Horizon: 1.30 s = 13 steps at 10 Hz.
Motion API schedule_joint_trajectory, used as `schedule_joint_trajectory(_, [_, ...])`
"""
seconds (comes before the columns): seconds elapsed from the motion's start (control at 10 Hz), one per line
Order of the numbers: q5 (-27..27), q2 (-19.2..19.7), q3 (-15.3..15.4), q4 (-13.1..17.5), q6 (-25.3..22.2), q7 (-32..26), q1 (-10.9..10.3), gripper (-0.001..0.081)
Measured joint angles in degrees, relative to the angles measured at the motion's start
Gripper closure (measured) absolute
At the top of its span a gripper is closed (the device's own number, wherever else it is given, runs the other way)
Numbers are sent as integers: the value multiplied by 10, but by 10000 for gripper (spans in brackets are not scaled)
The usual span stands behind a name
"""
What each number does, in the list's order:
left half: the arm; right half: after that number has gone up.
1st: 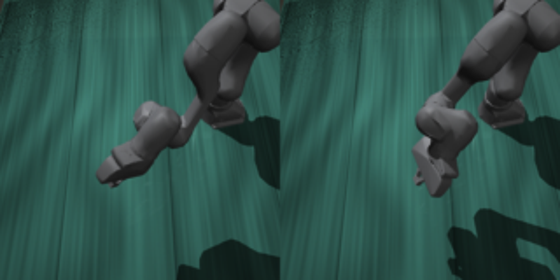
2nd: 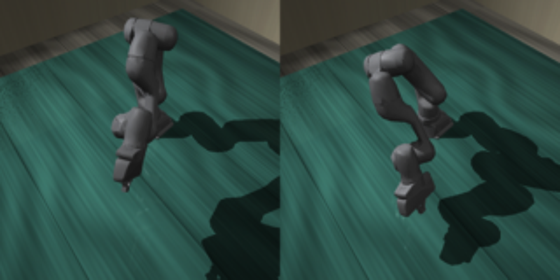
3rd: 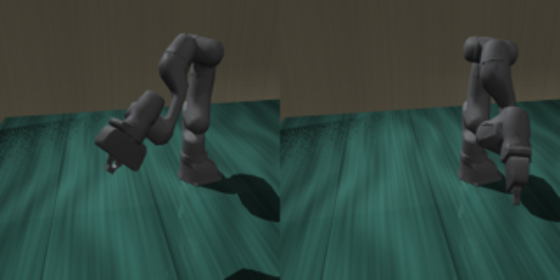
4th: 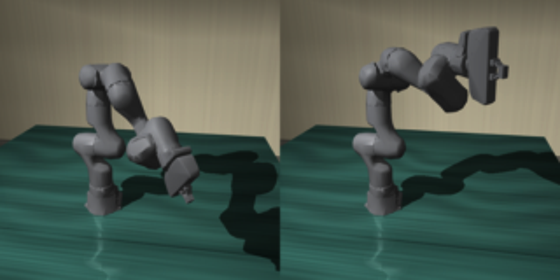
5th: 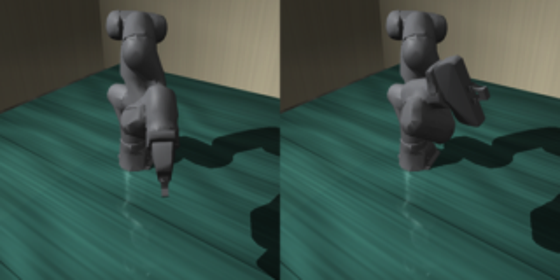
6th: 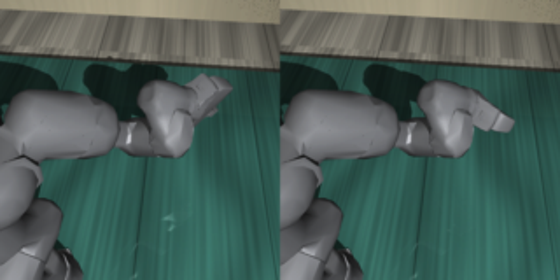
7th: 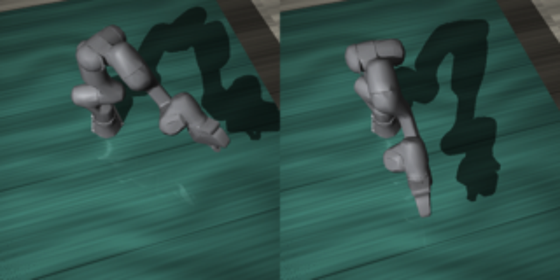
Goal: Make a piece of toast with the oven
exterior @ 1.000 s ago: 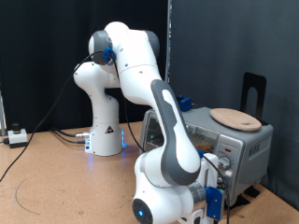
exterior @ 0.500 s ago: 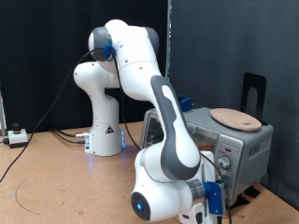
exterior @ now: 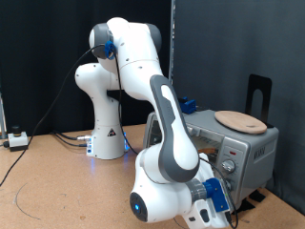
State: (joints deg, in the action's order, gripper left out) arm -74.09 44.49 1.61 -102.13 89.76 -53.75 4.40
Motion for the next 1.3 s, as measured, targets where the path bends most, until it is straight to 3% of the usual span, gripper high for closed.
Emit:
schedule_joint_trajectory(0.5, [-2, -4, -4, 0, 3, 14, 4, 676])
schedule_joint_trajectory(0.6, [-2, -9, -7, 0, 2, 31, 8, 493])
schedule_joint_trajectory(0.7, [0, -12, -12, 0, -1, 48, 12, 493])
schedule_joint_trajectory(0.9, [12, -22, -26, 0, -24, 95, 23, 174])
schedule_joint_trajectory(1.0, [20, -31, -34, 0, -30, 116, 28, 174])
schedule_joint_trajectory(1.1, [29, -41, -43, 0, -40, 137, 32, 41])
schedule_joint_trajectory(1.3, [53, -58, -58, 3, -68, 176, 42, 5])
